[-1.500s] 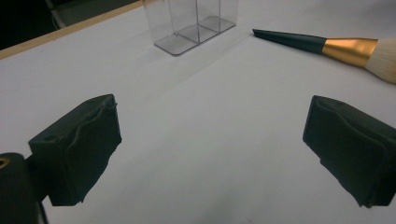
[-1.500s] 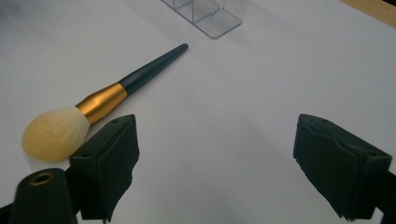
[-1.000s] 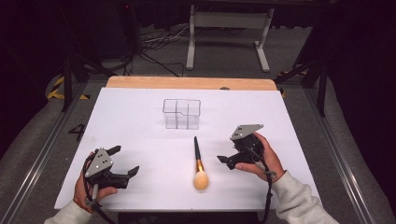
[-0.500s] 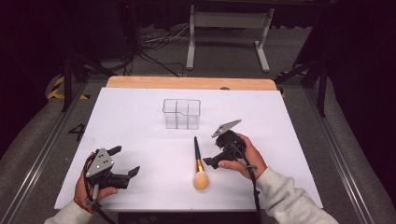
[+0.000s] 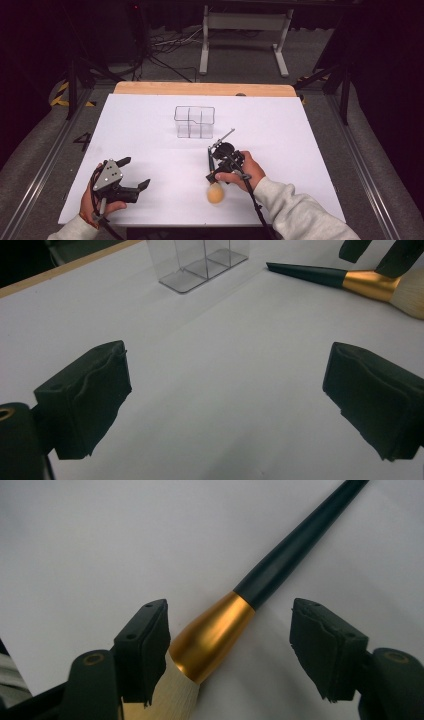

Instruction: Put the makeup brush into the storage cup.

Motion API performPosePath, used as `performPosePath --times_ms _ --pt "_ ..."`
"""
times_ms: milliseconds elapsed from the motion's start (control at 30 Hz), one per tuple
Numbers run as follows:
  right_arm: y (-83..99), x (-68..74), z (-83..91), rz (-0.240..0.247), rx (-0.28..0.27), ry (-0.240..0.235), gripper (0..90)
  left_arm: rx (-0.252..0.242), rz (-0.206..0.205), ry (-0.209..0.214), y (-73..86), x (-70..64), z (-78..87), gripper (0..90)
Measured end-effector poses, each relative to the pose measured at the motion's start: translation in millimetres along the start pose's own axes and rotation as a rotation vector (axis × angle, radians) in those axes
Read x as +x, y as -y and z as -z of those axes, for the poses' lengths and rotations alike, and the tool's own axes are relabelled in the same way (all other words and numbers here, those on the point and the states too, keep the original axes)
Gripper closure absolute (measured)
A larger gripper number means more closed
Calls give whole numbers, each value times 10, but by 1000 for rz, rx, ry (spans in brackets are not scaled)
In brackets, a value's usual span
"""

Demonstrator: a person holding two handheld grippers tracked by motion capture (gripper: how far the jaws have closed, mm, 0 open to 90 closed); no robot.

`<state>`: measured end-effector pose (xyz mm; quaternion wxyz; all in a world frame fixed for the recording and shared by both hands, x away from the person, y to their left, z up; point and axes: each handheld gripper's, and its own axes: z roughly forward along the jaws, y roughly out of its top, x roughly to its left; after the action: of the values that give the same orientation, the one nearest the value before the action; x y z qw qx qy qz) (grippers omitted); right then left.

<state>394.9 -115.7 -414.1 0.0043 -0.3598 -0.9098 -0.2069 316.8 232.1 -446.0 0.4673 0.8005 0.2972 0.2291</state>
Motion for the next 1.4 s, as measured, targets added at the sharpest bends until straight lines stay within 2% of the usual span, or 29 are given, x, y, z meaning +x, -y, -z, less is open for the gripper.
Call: performPosePath --times_ms 267,333,367,433,500,667,733,800,867,900,967,1000,1033,1067,1100,1167,1200,1233,1267,1333,1367,1400 --pt "49 -11 -104 -12 70 2 396 2 -8 -5 -4 -6 0 59" --pt "58 -13 -84 -9 78 -7 470 1 -7 -6 -2 -8 4 59" --pt "58 -13 -84 -9 78 -7 470 1 -7 -6 -2 -8 4 59" --pt "92 -31 -71 2 85 -30 542 -3 -6 -7 -3 -5 7 59" --pt "107 -38 -64 4 88 -21 606 3 -7 -6 -2 -7 2 60" --pt "110 -53 -63 29 90 -21 623 7 -20 -8 -15 -32 -21 60" --pt "106 -53 -64 31 89 -22 628 19 -46 -38 -29 -62 -50 60" --pt "106 -59 -61 38 84 -23 631 15 -104 -88 -66 -123 -83 56" --pt "112 -91 -53 21 57 -46 634 6 -137 -82 -109 -174 -132 49" --pt "112 -91 -53 21 57 -46 634 6 -137 -82 -109 -174 -132 49" --pt "112 -120 -41 -3 26 -87 636 42 -217 -66 -167 -281 -245 51" --pt "112 -131 -33 -6 14 -103 636 42 -217 -66 -167 -281 -245 64" --pt "108 -134 -26 -10 6 -121 636 68 -274 -75 -208 -377 -329 72" --pt "107 -139 -18 -11 -4 -139 636 68 -274 -75 -208 -377 -329 71" --pt "108 -144 -11 -25 -17 -154 636 66 -332 -59 -253 -469 -415 78" --pt "114 -160 0 -31 -39 -182 636 62 -406 -56 -294 -573 -494 83" --pt "117 -168 9 -32 -49 -192 637 58 -436 -55 -312 -628 -532 94" --pt "117 -168 9 -32 -49 -192 637 58 -436 -55 -312 -628 -532 109" --pt "124 -183 23 -46 -70 -217 637 54 -496 -56 -345 -738 -611 124" --pt "121 -179 41 -48 -79 -222 637 48 -563 -56 -378 -841 -695 144" --pt "117 -177 51 -52 -88 -230 637 48 -563 -56 -378 -841 -695 152" --pt "117 -177 51 -52 -88 -230 637 45 -590 -56 -391 -884 -739 152"
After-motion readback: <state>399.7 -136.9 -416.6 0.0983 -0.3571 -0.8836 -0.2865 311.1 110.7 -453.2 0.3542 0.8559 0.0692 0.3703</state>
